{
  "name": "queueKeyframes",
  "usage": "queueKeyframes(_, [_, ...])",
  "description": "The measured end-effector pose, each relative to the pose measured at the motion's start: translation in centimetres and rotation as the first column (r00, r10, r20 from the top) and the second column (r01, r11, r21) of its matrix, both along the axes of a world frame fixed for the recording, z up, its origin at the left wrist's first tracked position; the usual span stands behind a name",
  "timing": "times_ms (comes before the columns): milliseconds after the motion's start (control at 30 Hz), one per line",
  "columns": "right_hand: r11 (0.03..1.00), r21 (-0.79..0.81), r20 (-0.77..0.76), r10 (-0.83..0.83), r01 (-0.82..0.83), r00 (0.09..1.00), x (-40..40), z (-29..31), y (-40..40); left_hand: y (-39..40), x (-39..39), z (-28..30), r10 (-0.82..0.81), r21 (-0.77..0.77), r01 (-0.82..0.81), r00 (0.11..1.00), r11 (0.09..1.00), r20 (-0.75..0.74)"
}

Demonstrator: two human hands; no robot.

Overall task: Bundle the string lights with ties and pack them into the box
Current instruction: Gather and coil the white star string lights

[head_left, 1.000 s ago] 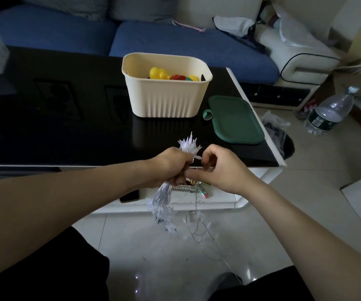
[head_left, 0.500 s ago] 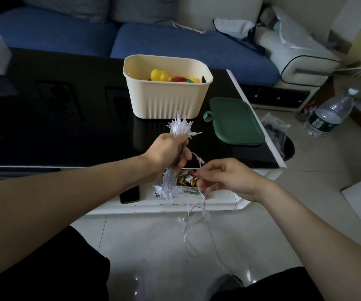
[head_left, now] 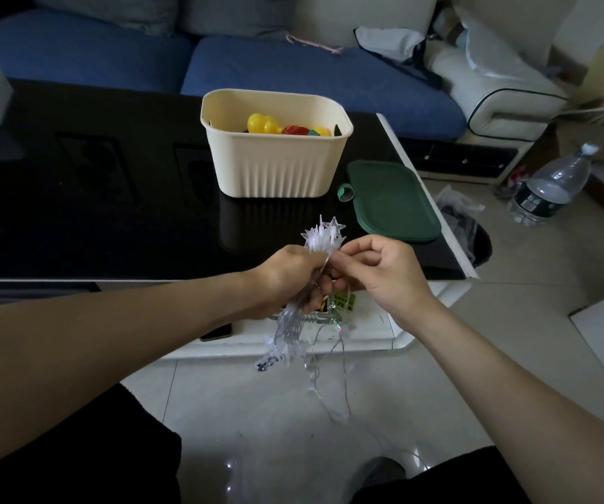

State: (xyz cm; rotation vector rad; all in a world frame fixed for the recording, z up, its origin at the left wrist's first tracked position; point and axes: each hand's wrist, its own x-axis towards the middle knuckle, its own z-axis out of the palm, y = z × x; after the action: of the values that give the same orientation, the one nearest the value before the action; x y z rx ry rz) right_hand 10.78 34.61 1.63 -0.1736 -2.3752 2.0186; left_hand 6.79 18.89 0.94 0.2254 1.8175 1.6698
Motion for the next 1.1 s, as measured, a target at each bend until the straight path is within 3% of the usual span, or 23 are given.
queueKeyframes(133, [0.995,0.068,-0.005,-0.076,0.076,0.997,-0.1,-0.1,-0.3,0.1,0.0,0.0,0.028,0.018,-0.029,0.999,0.999,0.033])
queueKeyframes(567, [0.881,0.463,-0.210,0.004,0.096,0.978,0.1,-0.3,-1.8,0.3,-0.1,0.1,0.106,0.066,-0.109,0.993,0.992,0.044])
queueKeyframes(667, [0.888,0.459,-0.157,0.064,0.015,0.985,0.2,-0.3,-2.2,0.1,-0.3,-0.2,0.172,0.055,-0.171,0.985,0.984,-0.005])
queueKeyframes(867, [0.980,0.196,0.000,-0.010,0.010,1.000,0.1,0.1,-2.5,-0.3,-0.6,-0.1,0.269,0.062,-0.264,0.958,0.963,-0.096])
queueKeyframes(967, [0.965,0.216,0.071,0.139,-0.151,0.988,0.2,-0.1,-1.7,-0.3,-0.6,0.5,0.294,0.092,-0.283,0.946,0.955,-0.137])
queueKeyframes(1100, [0.864,0.390,0.167,0.273,-0.318,0.947,0.3,-0.9,-1.0,-0.6,-1.0,1.2,0.329,0.104,-0.315,0.929,0.943,-0.167])
